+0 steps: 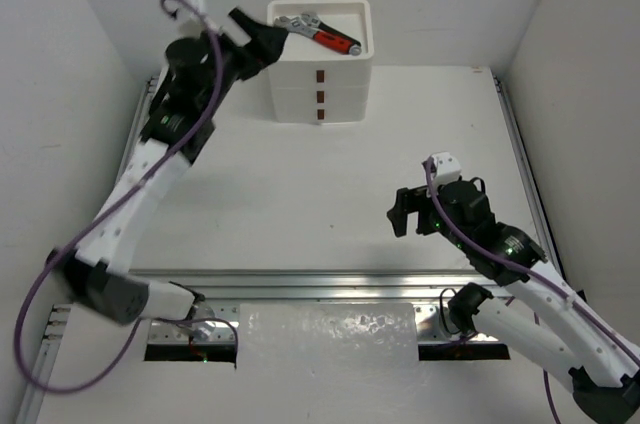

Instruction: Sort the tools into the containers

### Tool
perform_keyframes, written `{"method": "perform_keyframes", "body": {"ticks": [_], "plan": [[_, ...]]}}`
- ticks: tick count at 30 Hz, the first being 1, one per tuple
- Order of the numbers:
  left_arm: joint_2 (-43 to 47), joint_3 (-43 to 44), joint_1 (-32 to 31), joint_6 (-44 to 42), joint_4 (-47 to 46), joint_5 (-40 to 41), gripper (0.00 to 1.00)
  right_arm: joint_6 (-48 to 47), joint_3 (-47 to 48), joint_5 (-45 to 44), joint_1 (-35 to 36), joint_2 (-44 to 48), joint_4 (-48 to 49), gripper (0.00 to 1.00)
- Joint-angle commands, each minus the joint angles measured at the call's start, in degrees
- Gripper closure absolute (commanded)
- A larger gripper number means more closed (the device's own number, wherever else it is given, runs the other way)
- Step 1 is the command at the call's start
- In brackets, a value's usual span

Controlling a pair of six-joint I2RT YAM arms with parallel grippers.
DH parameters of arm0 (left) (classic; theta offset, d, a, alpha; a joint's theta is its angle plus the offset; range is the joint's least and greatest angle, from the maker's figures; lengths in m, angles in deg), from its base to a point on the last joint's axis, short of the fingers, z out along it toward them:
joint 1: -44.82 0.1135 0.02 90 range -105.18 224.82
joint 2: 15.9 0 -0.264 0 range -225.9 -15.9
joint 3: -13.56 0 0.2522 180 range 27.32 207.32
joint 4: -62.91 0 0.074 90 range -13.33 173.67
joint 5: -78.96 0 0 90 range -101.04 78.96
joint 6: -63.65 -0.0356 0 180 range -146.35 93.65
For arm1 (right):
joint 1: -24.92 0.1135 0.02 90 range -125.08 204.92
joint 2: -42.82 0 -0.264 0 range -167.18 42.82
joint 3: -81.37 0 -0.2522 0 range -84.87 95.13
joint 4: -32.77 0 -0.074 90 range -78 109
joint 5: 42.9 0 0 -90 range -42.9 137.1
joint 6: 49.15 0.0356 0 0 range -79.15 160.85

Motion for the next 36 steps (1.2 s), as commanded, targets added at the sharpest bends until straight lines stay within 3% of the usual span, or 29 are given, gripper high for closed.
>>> {"method": "perform_keyframes", "body": {"ticks": [1, 2, 5, 10, 13, 15, 19, 36], "plan": [[13.05, -16.21, -0.20, -7.50, 10.82, 7.98, 0.00, 1.35, 4.70, -7.84, 0.12, 1.06, -5.18, 0.01], [19.44, -22.60, -0.20, -7.24, 14.31, 9.30, 0.00, 1.44, 5.57, -9.94, 0.12, 1.15, -7.37, 0.01], [29.77, -30.37, -0.12, -10.65, 20.03, 12.91, 0.00, 1.53, 7.07, -14.08, 0.03, 1.85, -11.24, 0.01], [38.48, -32.68, -0.12, -14.97, 30.51, 18.54, 0.00, 1.70, 6.38, -17.52, 0.12, 4.92, -14.16, 0.01], [46.72, -40.47, -0.12, -18.13, 30.09, 18.71, 0.00, 1.70, 4.80, -18.22, 0.03, 7.30, -14.60, 0.01], [49.11, -41.47, -0.38, -14.90, 31.13, 24.92, 0.00, 1.79, 3.65, -18.31, 0.12, 8.53, -14.42, 0.01], [56.84, -46.72, -0.38, -18.84, 24.56, 23.46, 0.00, 2.93, 2.33, -18.31, 0.03, 8.62, -13.99, 0.01], [62.05, -50.88, -0.38, -18.75, 22.88, 25.93, 0.00, 2.67, 1.01, -19.46, 0.12, 7.22, -10.38, 0.01]]}}
